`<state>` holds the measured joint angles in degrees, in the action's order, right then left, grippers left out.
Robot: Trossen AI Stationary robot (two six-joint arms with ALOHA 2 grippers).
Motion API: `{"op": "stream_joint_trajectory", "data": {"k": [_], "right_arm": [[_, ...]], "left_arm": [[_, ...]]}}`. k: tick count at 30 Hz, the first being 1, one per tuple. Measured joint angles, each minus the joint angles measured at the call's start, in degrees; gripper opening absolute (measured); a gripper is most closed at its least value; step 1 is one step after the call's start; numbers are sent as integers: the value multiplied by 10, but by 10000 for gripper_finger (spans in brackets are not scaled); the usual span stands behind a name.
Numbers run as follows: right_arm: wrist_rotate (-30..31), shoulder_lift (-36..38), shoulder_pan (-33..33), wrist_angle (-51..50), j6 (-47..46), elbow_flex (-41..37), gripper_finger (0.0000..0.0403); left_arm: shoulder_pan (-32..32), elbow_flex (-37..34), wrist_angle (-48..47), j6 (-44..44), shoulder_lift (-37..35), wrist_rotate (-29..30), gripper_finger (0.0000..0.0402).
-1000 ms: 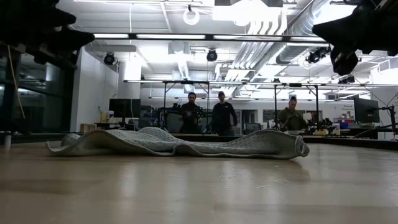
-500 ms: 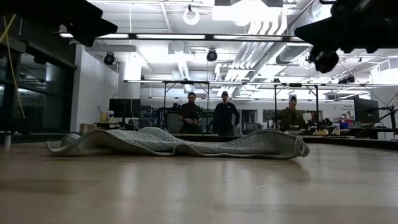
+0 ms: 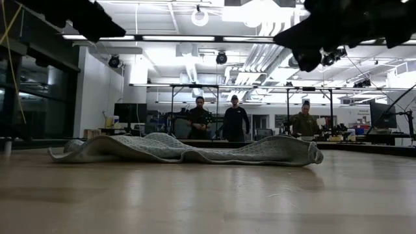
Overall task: Fold microfiber towels
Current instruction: Fold the gray microfiber towel
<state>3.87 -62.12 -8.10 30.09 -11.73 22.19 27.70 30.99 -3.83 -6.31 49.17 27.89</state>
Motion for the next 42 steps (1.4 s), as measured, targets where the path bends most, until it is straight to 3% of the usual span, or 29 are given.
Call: {"op": "stream_joint_trajectory", "data": {"k": [5, 11, 19, 24, 29, 36, 42], "right_arm": [[-17, -40, -2, 0, -1, 15, 2], [2, -39, -31, 4, -6, 16, 2], [126, -36, -104, -6, -20, 21, 2], [186, -36, -129, -95, -20, 42, 2], [187, -36, -130, -194, -54, 65, 2], [157, -36, -130, -220, -51, 66, 5], [135, -45, -130, -233, -85, 67, 47]], "left_arm": [[0, 2, -37, -6, 0, 28, 214], [-16, 2, -47, -11, 2, 25, 214], [-120, 2, -79, -14, 40, -56, 214], [-190, 2, -72, 2, 75, -109, 214], [-247, 2, -54, 16, 100, -160, 214], [-293, 2, -55, 15, 115, -221, 214], [-292, 2, -54, 16, 116, -229, 214]]}}
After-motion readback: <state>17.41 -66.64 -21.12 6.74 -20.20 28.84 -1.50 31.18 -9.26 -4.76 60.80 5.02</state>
